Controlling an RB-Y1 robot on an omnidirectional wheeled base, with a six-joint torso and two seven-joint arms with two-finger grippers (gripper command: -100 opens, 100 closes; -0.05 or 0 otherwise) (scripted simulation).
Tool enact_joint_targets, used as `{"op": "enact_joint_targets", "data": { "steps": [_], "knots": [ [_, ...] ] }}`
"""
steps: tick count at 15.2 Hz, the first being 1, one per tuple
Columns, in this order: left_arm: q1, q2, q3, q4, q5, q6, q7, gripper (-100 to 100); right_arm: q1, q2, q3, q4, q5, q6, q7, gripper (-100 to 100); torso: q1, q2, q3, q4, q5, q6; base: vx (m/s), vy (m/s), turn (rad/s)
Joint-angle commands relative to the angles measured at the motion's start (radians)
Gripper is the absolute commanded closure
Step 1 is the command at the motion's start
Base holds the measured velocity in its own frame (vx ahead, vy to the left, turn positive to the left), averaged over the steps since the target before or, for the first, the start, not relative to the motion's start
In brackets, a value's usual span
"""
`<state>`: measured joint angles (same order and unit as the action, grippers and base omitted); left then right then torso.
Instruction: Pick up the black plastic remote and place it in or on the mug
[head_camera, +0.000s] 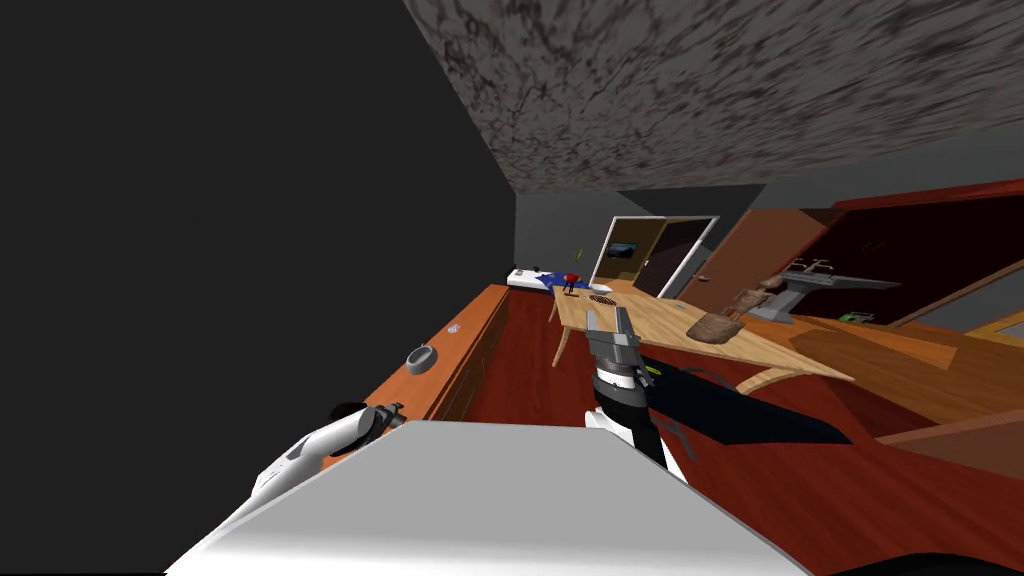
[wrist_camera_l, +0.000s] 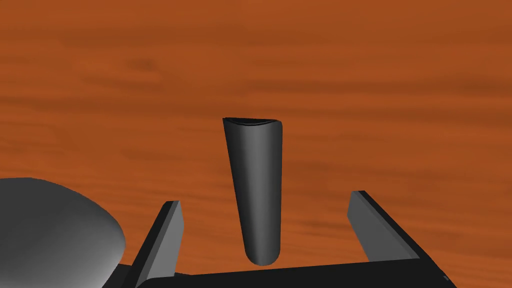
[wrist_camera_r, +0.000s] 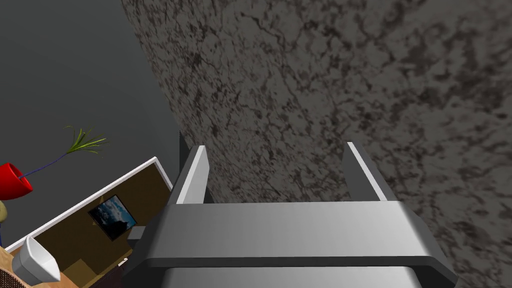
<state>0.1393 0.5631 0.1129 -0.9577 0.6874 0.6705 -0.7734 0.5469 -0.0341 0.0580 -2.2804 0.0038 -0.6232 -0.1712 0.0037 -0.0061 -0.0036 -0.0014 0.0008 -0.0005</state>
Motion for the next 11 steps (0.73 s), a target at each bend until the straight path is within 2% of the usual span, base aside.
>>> {"op": "enact_joint_targets", "data": {
  "steps": [1, 2, 3, 5, 6, 7, 8, 9, 10, 11],
  "knots": [
    [-0.013, 0.013, -0.001, 0.05, 0.02, 0.05, -0.021, -100, 0.0, 0.0, 0.0, 0.0, 0.0, 0.0, 0.0, 0, 0.0, 0.0, 0.0, 0.0, 0.0, 0.0, 0.066, 0.047, -0.106],
    [-0.013, 0.013, -0.001, 0.05, 0.02, 0.055, -0.021, -100, 0.0, 0.0, 0.0, 0.0, 0.0, 0.0, 0.0, 0, 0.0, 0.0, 0.0, 0.0, 0.0, 0.0, 0.069, 0.049, -0.122],
    [-0.025, 0.024, -0.003, 0.079, 0.037, 0.089, -0.039, -100, 0.0, 0.0, 0.0, 0.0, 0.0, 0.0, 0.0, 0, 0.001, 0.0, 0.0, 0.0, 0.0, 0.0, 0.083, 0.039, -0.156],
    [-0.025, 0.024, -0.003, 0.092, 0.037, 0.093, -0.039, -100, 0.0, 0.0, 0.0, 0.0, 0.0, 0.0, 0.0, 0, 0.001, -0.001, -0.001, 0.0, 0.0, 0.0, 0.07, 0.045, -0.076],
    [-0.037, 0.035, -0.004, 0.124, 0.053, 0.128, -0.056, -100, 0.0, 0.0, 0.0, 0.0, 0.0, 0.0, 0.0, 0, 0.0, 0.0, 0.0, 0.0, 0.0, 0.0, 0.054, 0.034, -0.098],
    [-0.037, 0.035, -0.004, 0.13, 0.053, 0.128, -0.056, -100, 0.0, 0.0, 0.0, 0.0, 0.0, 0.0, 0.0, 0, 0.0, 0.0, 0.0, 0.0, 0.0, 0.0, 0.056, 0.035, -0.1],
    [-0.047, 0.045, -0.006, 0.165, 0.067, 0.158, -0.071, -100, 0.0, 0.0, 0.0, 0.0, 0.0, 0.0, 0.0, 0, 0.0, 0.0, 0.0, 0.0, 0.0, 0.0, 0.069, 0.039, -0.123],
    [-0.047, 0.045, -0.006, 0.165, 0.067, 0.161, -0.071, -100, 0.0, 0.0, 0.0, 0.0, 0.0, 0.0, 0.0, 0, 0.0, 0.0, 0.0, 0.0, 0.0, 0.0, 0.074, 0.043, -0.09],
    [-0.057, 0.053, -0.008, 0.197, 0.079, 0.188, -0.084, -100, 0.0, 0.0, 0.0, 0.0, 0.0, 0.0, 0.0, 0, 0.0, 0.0, 0.0, 0.0, 0.0, 0.0, 0.075, 0.055, -0.08],
    [-0.057, 0.053, -0.008, 0.197, 0.079, 0.19, -0.084, -100, 0.0, 0.0, 0.0, 0.0, 0.0, 0.0, 0.0, 0, 0.001, -0.001, 0.0, 0.0, 0.0, 0.0, 0.069, 0.056, -0.073]
  ]
}}
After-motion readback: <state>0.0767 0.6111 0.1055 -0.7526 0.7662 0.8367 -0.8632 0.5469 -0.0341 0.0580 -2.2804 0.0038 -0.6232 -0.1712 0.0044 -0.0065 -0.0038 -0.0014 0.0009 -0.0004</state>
